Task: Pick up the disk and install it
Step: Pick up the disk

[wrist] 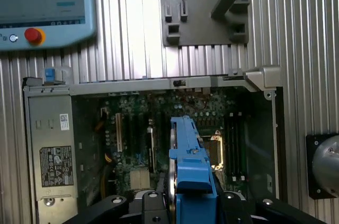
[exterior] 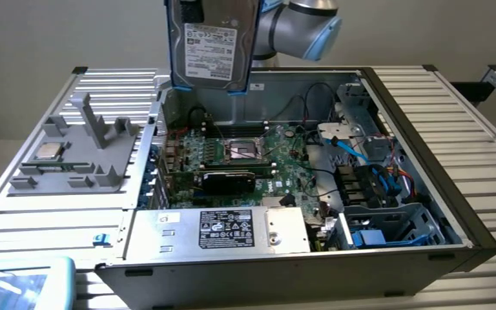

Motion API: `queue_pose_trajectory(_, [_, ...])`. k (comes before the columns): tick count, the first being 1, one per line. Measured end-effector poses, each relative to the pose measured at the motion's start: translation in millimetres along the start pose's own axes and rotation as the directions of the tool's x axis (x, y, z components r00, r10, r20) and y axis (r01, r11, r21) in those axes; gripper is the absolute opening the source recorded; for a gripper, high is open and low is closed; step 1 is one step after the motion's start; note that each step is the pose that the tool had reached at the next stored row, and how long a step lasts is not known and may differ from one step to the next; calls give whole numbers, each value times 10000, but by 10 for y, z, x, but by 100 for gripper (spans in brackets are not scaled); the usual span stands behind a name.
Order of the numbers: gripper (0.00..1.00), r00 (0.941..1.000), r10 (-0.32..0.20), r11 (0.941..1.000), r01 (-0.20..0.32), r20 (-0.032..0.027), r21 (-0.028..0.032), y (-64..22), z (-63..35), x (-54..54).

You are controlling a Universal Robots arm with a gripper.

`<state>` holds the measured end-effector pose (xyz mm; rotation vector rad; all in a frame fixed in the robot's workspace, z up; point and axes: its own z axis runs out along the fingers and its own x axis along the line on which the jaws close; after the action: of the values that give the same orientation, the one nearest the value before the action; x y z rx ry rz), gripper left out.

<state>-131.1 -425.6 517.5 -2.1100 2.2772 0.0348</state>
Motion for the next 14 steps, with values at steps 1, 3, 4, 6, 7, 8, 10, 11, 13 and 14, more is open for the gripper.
queue_pose_trajectory(1, [37, 10000, 0, 10000, 0, -13, 1, -32, 0, 13])
queue_pose_trajectory(3, [37, 10000, -1, 10000, 1, -62, 4, -83, -1, 32])
queue_pose_trajectory(4, [37, 9999, -2, 10000, 2, -105, 8, -104, -1, 40])
queue_pose_trajectory(6, [37, 9998, -2, 10000, 2, -195, 15, -141, -1, 57])
queue_pose_trajectory(7, [37, 9997, -3, 10000, 3, -247, 19, -157, -2, 64])
queue_pose_trajectory(8, [37, 9995, -4, 10000, 4, -300, 23, -172, -2, 72])
queue_pose_trajectory(10, [37, 9992, -5, 10000, 6, -395, 29, -205, -4, 90])
queue_pose_trajectory(11, [37, 9991, -4, 10000, 6, -426, 30, -225, -5, 103])
queue_pose_trajectory(13, [37, 9989, -4, 10000, 6, -462, 35, -265, -5, 131])
queue_pose_trajectory(14, [37, 9989, -5, 10000, 6, -477, 36, -284, -6, 145])
